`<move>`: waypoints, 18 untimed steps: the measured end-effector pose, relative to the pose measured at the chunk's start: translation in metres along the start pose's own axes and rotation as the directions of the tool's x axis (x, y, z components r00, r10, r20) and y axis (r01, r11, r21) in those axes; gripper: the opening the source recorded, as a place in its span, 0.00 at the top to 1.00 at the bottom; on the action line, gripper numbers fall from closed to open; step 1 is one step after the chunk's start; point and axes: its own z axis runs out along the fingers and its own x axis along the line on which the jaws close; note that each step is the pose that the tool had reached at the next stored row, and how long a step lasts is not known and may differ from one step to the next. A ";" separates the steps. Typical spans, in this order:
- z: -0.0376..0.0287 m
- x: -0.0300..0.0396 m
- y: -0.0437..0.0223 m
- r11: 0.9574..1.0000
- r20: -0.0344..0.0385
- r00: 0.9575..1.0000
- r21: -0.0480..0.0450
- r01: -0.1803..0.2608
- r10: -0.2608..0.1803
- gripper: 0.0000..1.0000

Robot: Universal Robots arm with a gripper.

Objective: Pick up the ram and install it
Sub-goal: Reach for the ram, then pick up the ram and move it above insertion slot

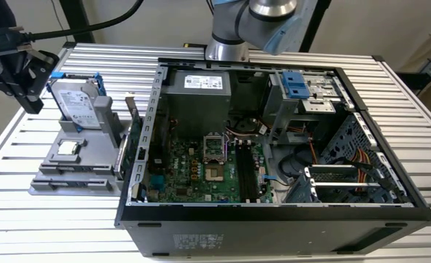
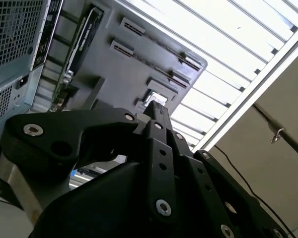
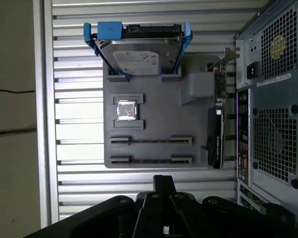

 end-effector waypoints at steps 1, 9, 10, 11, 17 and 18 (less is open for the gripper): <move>0.0001 0.0000 -0.0002 1.000 0.000 1.000 0.000 0.000 0.000 1.00; 0.0005 0.0008 -0.0003 1.000 0.000 1.000 0.000 0.000 0.000 1.00; 0.0005 0.0008 -0.0003 1.000 0.000 1.000 0.000 0.000 0.000 1.00; 0.0005 0.0008 -0.0004 1.000 0.000 1.000 0.000 0.000 0.000 1.00; 0.0004 0.0009 -0.0004 1.000 -0.001 1.000 0.000 0.010 -0.010 1.00; 0.0004 0.0009 -0.0004 1.000 -0.001 1.000 0.000 0.016 -0.016 1.00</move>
